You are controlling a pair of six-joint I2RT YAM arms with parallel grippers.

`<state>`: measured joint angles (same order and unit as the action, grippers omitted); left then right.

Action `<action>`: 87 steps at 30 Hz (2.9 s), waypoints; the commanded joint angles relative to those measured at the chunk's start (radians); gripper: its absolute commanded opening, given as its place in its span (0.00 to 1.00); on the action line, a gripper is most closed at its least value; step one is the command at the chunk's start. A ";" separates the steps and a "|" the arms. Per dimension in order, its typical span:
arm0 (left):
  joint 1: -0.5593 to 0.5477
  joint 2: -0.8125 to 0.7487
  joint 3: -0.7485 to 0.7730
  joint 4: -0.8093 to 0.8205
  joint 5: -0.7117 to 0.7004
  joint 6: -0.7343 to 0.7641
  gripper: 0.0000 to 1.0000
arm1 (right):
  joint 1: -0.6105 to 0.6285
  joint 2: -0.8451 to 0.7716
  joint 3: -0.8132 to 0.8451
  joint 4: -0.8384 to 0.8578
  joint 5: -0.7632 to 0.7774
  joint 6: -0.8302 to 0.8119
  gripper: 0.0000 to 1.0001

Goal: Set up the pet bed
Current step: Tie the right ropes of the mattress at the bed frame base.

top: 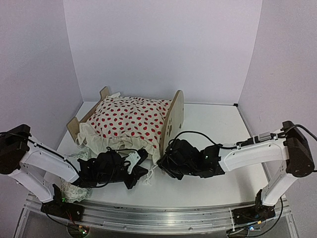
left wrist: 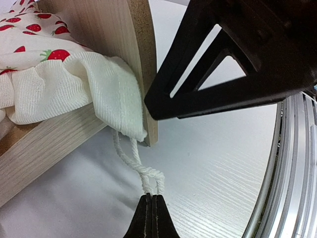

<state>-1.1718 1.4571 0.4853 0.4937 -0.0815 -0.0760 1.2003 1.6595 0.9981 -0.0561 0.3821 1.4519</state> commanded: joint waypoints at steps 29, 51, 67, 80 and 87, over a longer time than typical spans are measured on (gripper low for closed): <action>0.016 0.020 0.140 -0.044 0.024 -0.077 0.00 | -0.027 0.011 -0.177 0.366 -0.148 -0.586 0.37; 0.016 -0.002 0.156 -0.085 0.026 -0.068 0.00 | -0.029 0.034 -0.176 0.434 -0.141 -0.646 0.00; 0.017 -0.064 0.254 -0.351 0.004 0.058 0.00 | -0.083 0.007 0.192 -0.457 -0.319 -0.995 0.00; 0.016 -0.067 0.321 -0.462 -0.019 0.136 0.00 | -0.105 0.089 0.290 -0.502 -0.535 -1.057 0.03; 0.015 -0.084 0.251 -0.358 -0.002 -0.049 0.00 | -0.104 0.152 0.277 -0.341 -0.604 -0.945 0.06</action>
<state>-1.1610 1.4127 0.7639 0.0576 -0.0888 -0.0093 1.0887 1.7885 1.2572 -0.4986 -0.1455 0.4541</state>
